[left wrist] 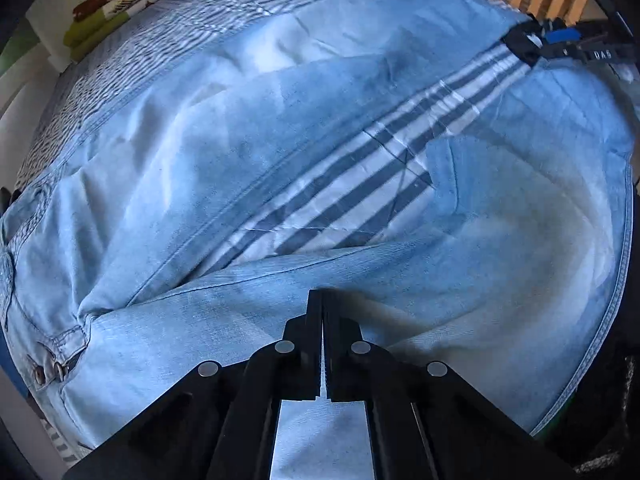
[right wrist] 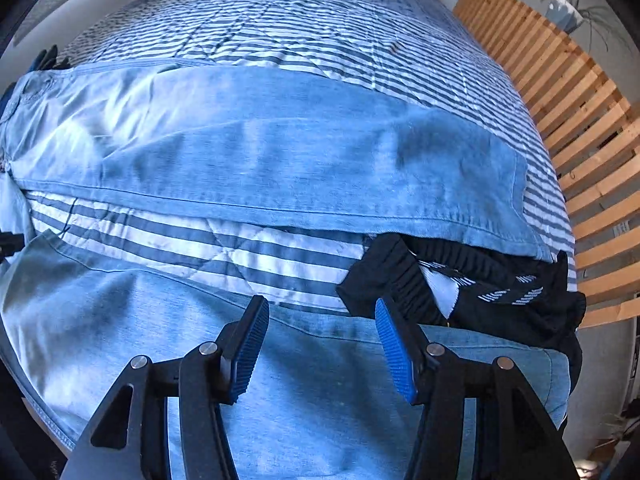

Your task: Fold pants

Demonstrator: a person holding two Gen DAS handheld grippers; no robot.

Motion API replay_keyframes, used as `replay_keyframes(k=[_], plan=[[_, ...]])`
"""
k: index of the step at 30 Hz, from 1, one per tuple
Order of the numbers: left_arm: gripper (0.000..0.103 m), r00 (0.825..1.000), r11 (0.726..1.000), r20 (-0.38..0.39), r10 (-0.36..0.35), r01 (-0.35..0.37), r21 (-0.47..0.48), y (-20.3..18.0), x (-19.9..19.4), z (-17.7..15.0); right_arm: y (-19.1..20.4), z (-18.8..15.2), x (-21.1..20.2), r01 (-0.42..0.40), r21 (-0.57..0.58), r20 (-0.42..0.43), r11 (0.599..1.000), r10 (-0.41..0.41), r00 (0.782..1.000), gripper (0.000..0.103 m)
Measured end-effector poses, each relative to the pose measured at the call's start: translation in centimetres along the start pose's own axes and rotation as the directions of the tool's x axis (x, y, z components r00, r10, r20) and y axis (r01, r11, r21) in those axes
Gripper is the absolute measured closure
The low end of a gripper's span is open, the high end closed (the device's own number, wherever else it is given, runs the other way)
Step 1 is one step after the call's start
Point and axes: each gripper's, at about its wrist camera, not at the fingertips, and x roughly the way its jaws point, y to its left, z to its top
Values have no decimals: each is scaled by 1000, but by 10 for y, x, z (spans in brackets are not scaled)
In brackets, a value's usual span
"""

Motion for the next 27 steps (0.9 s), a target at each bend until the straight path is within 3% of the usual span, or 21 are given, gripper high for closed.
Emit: replay_keyframes(k=[5, 8, 9, 10, 14, 18, 19, 21, 22, 24, 27], plan=[[101, 997, 981, 82, 13, 3, -194, 48, -43, -13, -24, -13, -4, 39, 42, -3, 998, -39, 999, 52], [90, 989, 951, 138, 49, -5, -308, 77, -81, -49, -50, -34, -21, 31, 118, 25, 993, -34, 999, 52], [81, 985, 934, 153, 74, -15, -357, 89, -93, -66, -60, -44, -27, 34, 154, 36, 988, -40, 999, 52], [75, 983, 912, 159, 93, -20, -410, 102, -103, -81, -70, -56, -34, 38, 193, 46, 980, -48, 998, 52], [74, 974, 812, 146, 175, -59, -581, 138, -133, -163, -105, -108, -59, 54, 355, 87, 933, -91, 992, 52], [72, 976, 671, 142, 166, -6, -742, 159, -139, -241, -125, -157, -82, 22, 485, 135, 874, -100, 986, 52], [71, 976, 646, 133, 173, -11, -763, 159, -138, -255, -126, -167, -87, 13, 506, 148, 863, -101, 984, 52], [65, 973, 618, 105, 204, -45, -785, 161, -136, -272, -127, -181, -93, -3, 529, 166, 849, -100, 981, 52], [56, 974, 604, 106, 200, -38, -796, 163, -132, -276, -126, -187, -96, -12, 536, 177, 844, -99, 979, 52], [46, 977, 565, 141, 162, 26, -824, 168, -125, -290, -124, -195, -100, -25, 551, 194, 834, -98, 976, 52], [46, 975, 509, 182, 125, 95, -856, 172, -112, -298, -124, -207, -104, -62, 577, 201, 814, -68, 977, 52]])
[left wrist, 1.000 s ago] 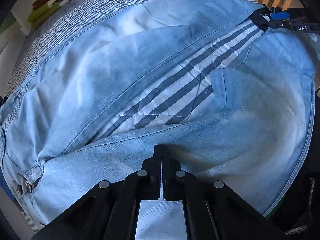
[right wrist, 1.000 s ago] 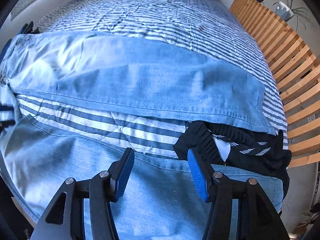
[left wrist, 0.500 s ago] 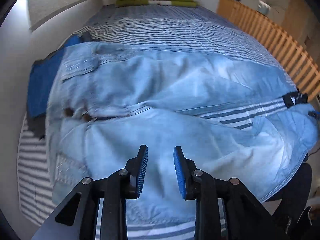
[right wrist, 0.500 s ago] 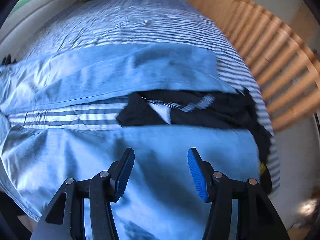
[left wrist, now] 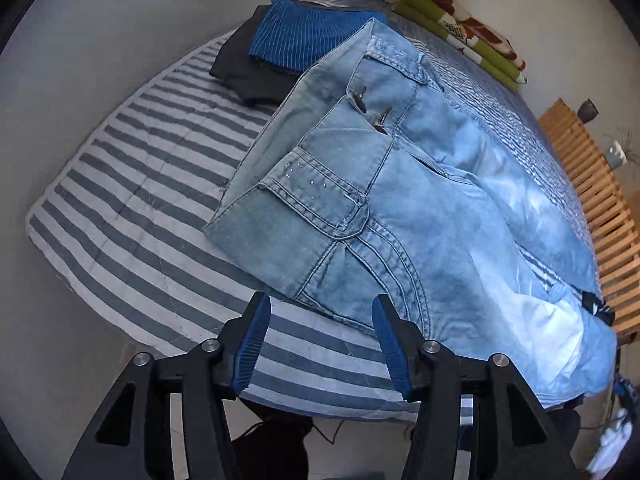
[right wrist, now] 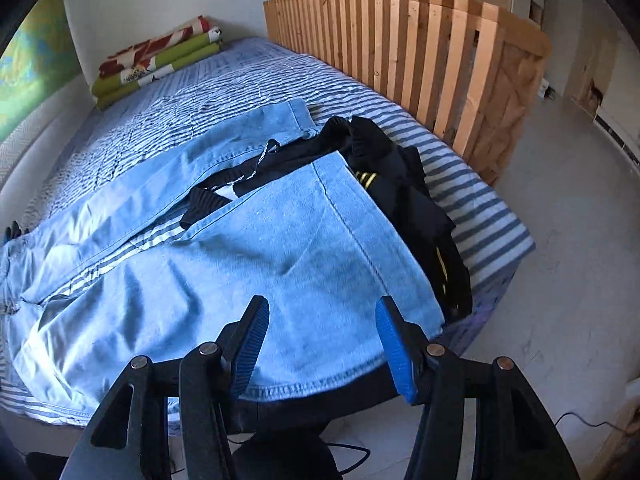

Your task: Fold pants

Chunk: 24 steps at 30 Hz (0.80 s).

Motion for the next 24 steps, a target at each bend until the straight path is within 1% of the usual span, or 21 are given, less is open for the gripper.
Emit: replay_keyframes(k=[3, 6, 8, 11, 14, 16, 19, 21, 24], plan=[[46, 999, 997, -17, -40, 39, -68, 6, 16, 1, -14, -6, -2, -24, 66, -26, 998, 26, 999, 52], [46, 998, 992, -24, -60, 57, -112, 11, 25, 4, -43, -8, -6, -50, 179, -52, 983, 60, 997, 52], [46, 997, 989, -29, -76, 71, -128, 12, 32, 7, -61, -7, -11, -39, 236, -48, 971, 52, 998, 52], [46, 997, 988, -34, -70, 64, -140, 14, 43, 12, -80, -6, -12, 3, 271, -57, 962, 13, 998, 52], [48, 997, 988, -37, -64, 58, -146, 13, 49, 15, -96, -9, -2, -11, 338, -102, 941, 48, 994, 52], [48, 997, 987, -36, -64, 58, -148, 11, 52, 16, -100, -14, 7, -41, 369, -125, 928, 93, 988, 51], [48, 998, 987, -36, -59, 53, -149, 10, 53, 18, -96, -18, 19, -29, 369, -149, 929, 89, 985, 52], [49, 998, 991, -41, -45, 39, -129, 7, 55, 19, -94, -16, 26, -50, 383, -147, 922, 114, 983, 52], [49, 998, 990, -41, -50, 44, -133, 7, 56, 21, -97, -9, 40, -12, 404, -165, 915, 86, 983, 52]])
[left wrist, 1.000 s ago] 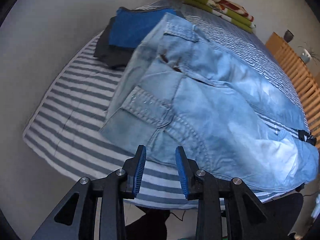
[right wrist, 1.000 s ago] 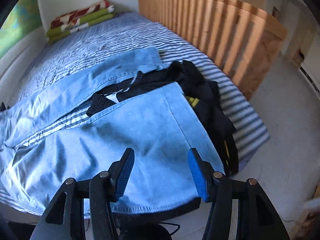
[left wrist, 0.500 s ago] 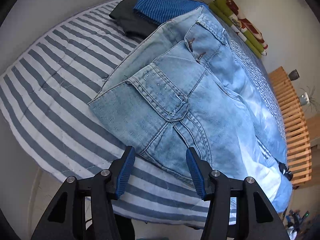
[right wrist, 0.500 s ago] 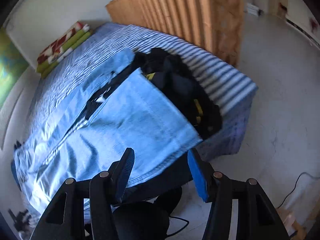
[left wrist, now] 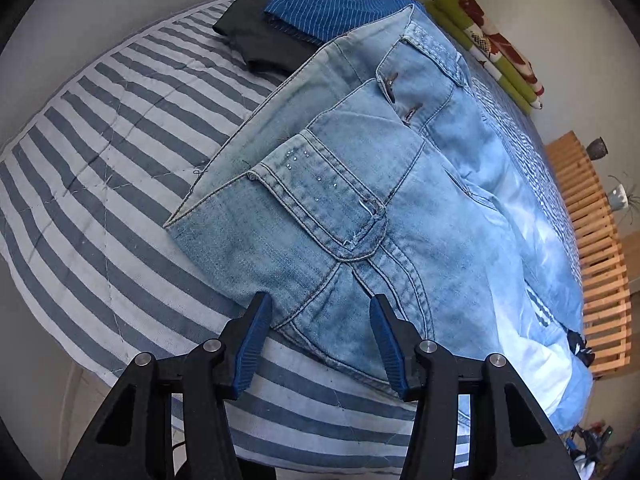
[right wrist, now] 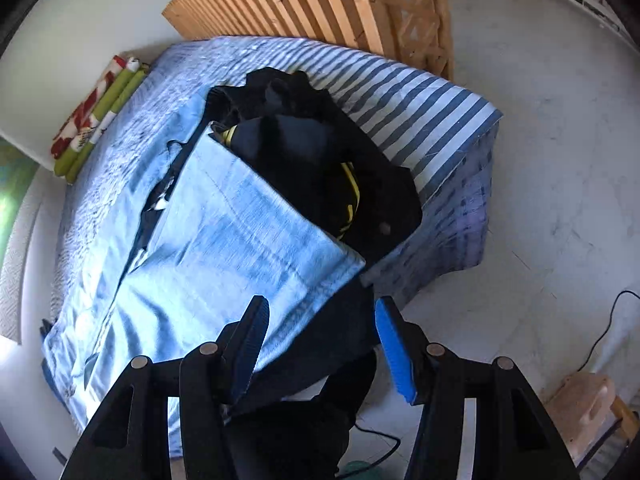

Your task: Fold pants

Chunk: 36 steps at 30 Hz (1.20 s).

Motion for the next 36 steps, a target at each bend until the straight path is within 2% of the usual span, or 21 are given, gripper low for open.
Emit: replay_keyframes(k=[3, 5, 9, 11, 12, 13, 18, 19, 23, 25, 27, 28, 30, 33, 36], plan=[[49, 1000, 1000, 7, -11, 11, -10, 3, 0, -2, -10, 2, 15, -64, 72, -38, 995, 67, 997, 52], [54, 1000, 1000, 13, -9, 10, -12, 4, 0, -3, -12, -2, 26, -88, 95, -53, 992, 93, 994, 52], [78, 999, 999, 31, 43, -42, -18, 8, -4, -6, -10, -9, 43, -188, 153, -63, 970, 199, 978, 52], [85, 999, 999, 39, 31, -31, -13, 10, -8, -7, -5, -12, 40, -199, 155, -45, 968, 208, 977, 67], [103, 998, 999, 47, 35, -35, -9, 10, -10, -7, -1, -12, 36, -187, 138, -35, 973, 194, 980, 79], [103, 998, 999, 53, 37, -37, -5, 10, -13, -6, 4, -13, 29, -177, 118, -20, 977, 181, 983, 88], [103, 995, 1000, 98, 6, -5, -12, 16, -31, -4, 8, -9, -7, -204, 87, 70, 975, 198, 978, 92], [103, 995, 1000, 94, 25, -24, -17, 21, -35, -4, 9, -8, -11, -208, 81, 70, 975, 203, 977, 92], [101, 997, 994, 78, -18, 26, -104, 44, -42, -8, 21, -6, -15, -157, 19, 77, 987, 155, 985, 92], [87, 998, 994, 63, -6, 13, -111, 51, -43, -12, 26, -4, -14, -130, 10, 76, 991, 129, 989, 92], [56, 999, 994, 43, -3, 7, -109, 54, -41, -15, 27, 0, -13, -121, 7, 72, 993, 120, 990, 92], [49, 999, 993, 43, 8, -3, -117, 55, -40, -15, 27, 2, -13, -120, 10, 69, 993, 119, 990, 92], [49, 998, 991, 60, -3, 12, -135, 56, -39, -15, 28, 4, -13, -121, 10, 67, 993, 120, 991, 92], [49, 996, 983, 37, -77, 82, -167, 53, -27, -13, 32, 3, -13, -104, -5, 70, 995, 104, 992, 92], [50, 996, 986, 16, -82, 84, -142, 36, -10, -12, 35, 2, -12, -99, -10, 73, 995, 99, 992, 92]])
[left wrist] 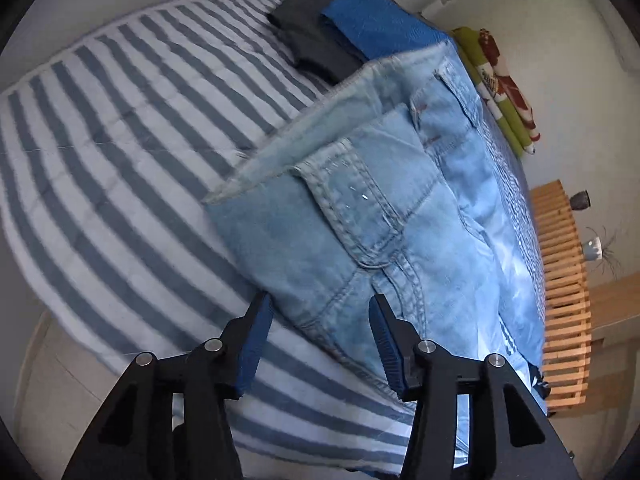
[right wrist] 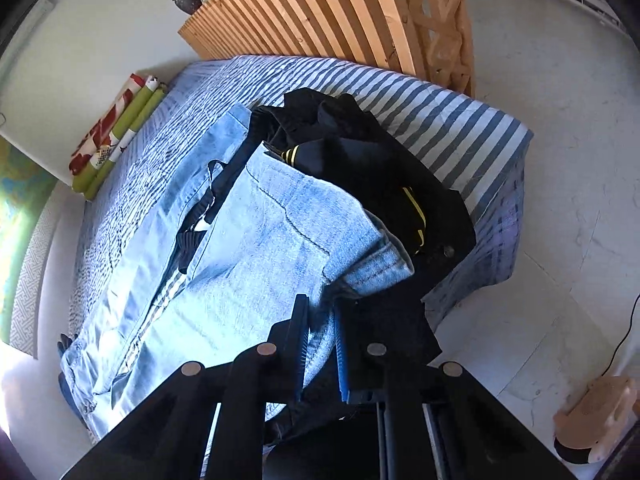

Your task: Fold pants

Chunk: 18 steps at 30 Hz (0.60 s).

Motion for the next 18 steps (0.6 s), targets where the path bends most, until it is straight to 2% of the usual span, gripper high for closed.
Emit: replay_keyframes(k=[1, 2, 3, 4, 8, 11, 13, 15, 18], plan=[[56, 1000, 1000, 16, 23, -23, 17, -7, 5, -1, 0, 0, 2, 2, 3, -3, 1000, -2, 1000, 92], [67, 998, 998, 33, 52, -53, 39, -13, 8, -2, 0, 0, 3, 5, 4, -5, 1000, -5, 1000, 92], [84, 997, 996, 34, 69, -71, 49, -17, 11, -2, 0, 1, 4, 10, 4, -7, 1000, -10, 1000, 92], [87, 998, 998, 38, 58, -59, 37, -19, 12, -2, 0, 1, 4, 16, 6, -9, 1000, -16, 1000, 92], [89, 995, 1000, 100, -6, 4, 16, -23, -11, 1, 1, 7, -6, -6, 26, 7, 1000, 6, 1000, 92], [89, 984, 998, 164, -64, 62, 17, -34, -47, 8, 7, 20, -25, -59, 59, 50, 997, 56, 997, 93], [90, 975, 994, 195, -102, 94, 47, -50, -65, 19, 23, 28, -36, -50, 26, 97, 998, 47, 994, 94], [90, 968, 992, 227, -111, 94, 85, -71, -74, 33, 49, 37, -43, -28, -27, 145, 999, 32, 989, 94], [90, 962, 989, 246, -117, 90, 119, -107, -77, 61, 88, 56, -44, -39, -62, 185, 997, 49, 982, 94]])
